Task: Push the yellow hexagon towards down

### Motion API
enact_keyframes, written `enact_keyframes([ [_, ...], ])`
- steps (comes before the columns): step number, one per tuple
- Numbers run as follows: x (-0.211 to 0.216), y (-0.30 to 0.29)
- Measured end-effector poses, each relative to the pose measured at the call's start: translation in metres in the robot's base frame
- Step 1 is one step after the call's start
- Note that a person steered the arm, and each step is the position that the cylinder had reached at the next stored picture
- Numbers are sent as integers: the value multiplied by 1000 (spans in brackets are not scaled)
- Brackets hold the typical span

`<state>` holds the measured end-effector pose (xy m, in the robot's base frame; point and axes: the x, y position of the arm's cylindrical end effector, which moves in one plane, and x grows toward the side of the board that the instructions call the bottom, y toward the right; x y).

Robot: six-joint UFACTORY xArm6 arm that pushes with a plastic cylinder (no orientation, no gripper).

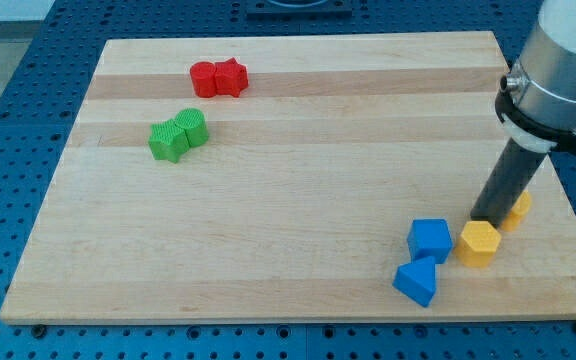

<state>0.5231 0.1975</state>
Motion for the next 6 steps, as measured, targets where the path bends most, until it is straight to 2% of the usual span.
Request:
enact_keyframes([
  [3,1,-29],
  [6,51,-36],
])
